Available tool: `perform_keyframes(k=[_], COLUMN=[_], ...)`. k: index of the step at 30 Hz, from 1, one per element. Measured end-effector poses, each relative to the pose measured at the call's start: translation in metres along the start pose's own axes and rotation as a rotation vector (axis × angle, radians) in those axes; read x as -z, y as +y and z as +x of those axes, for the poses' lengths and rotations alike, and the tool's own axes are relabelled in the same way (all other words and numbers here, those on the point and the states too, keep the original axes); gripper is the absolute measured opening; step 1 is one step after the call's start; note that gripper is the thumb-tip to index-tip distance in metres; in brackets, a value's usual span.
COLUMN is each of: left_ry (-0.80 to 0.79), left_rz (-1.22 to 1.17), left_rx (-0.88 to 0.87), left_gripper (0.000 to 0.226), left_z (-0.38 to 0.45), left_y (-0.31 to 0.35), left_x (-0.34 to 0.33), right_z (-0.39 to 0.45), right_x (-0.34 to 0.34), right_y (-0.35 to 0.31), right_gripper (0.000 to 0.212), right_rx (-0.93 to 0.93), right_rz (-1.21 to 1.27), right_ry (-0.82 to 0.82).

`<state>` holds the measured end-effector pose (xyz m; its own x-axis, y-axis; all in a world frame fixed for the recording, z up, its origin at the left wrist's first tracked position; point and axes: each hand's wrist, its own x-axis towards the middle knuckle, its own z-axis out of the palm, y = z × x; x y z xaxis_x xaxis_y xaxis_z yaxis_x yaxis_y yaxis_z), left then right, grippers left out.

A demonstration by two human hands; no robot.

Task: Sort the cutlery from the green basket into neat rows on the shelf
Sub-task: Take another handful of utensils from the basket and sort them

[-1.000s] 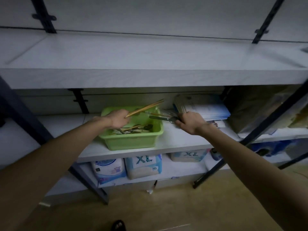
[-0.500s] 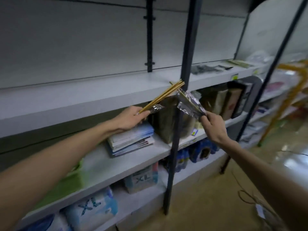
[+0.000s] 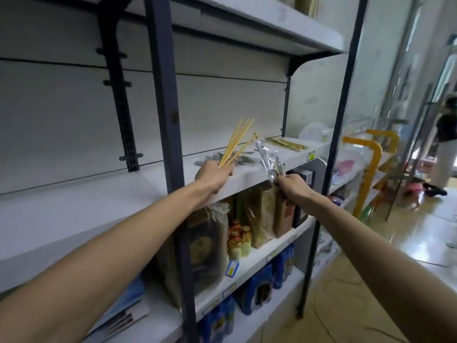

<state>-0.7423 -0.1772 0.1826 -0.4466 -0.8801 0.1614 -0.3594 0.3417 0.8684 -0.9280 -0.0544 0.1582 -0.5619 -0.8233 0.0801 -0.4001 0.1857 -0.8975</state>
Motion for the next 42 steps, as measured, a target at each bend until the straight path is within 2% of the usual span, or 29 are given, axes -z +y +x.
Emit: perform_keyframes(k=[5, 9, 11, 19, 26, 29, 32, 35, 38, 42], left_ry=[0.041, -0.011, -0.033, -0.037, 0.123, 0.175, 0.24, 0.31, 0.369, 0.404], left_rz=[0.082, 0.09, 0.083, -0.12, -0.112, -0.236, -0.224, -0.037, 0.156, 0.255], left_rx=[0.021, 0.057, 0.075, 0.179, 0.364, 0.429, 0.471, 0.486, 0.504, 0.524], left_gripper=[0.04, 0.02, 0.02, 0.024, 0.03, 0.02, 0.013, 0.021, 0.018, 0.017], left_z=[0.103, 0.164, 0.191, 0.277, 0.325, 0.336, 0.322, 0.301, 0.282, 0.265], left_y=[0.037, 0.056, 0.061, 0.074, 0.071, 0.063, 0.062, 0.064, 0.058, 0.044], left_x=[-0.038, -0.074, -0.093, -0.162, -0.168, -0.158, -0.148, -0.132, -0.112, -0.098], right_z=[0.102, 0.163, 0.191, 0.322, 0.422, 0.44, 0.443, 0.435, 0.422, 0.411], right_x=[0.048, 0.088, 0.106, 0.144, 0.113, 0.09, 0.067, 0.043, 0.02, 0.001], right_y=[-0.001, 0.009, 0.014, 0.037, 0.023, 0.011, -0.001, -0.011, -0.023, -0.028], right_gripper=[0.025, 0.025, 0.022, 0.022, 0.025, 0.025, 0.023, 0.018, 0.018, 0.03], right_rx=[-0.028, -0.059, -0.081, -0.037, 0.052, 0.072, 0.091, 0.142, 0.194, 0.25], right_rz=[-0.107, -0.154, -0.126, -0.097, -0.066, -0.002, 0.021, -0.008, -0.057, -0.216], right_ry=[-0.056, -0.014, -0.01, -0.098, -0.44, -0.602, -0.745, -0.85, -0.903, -0.951])
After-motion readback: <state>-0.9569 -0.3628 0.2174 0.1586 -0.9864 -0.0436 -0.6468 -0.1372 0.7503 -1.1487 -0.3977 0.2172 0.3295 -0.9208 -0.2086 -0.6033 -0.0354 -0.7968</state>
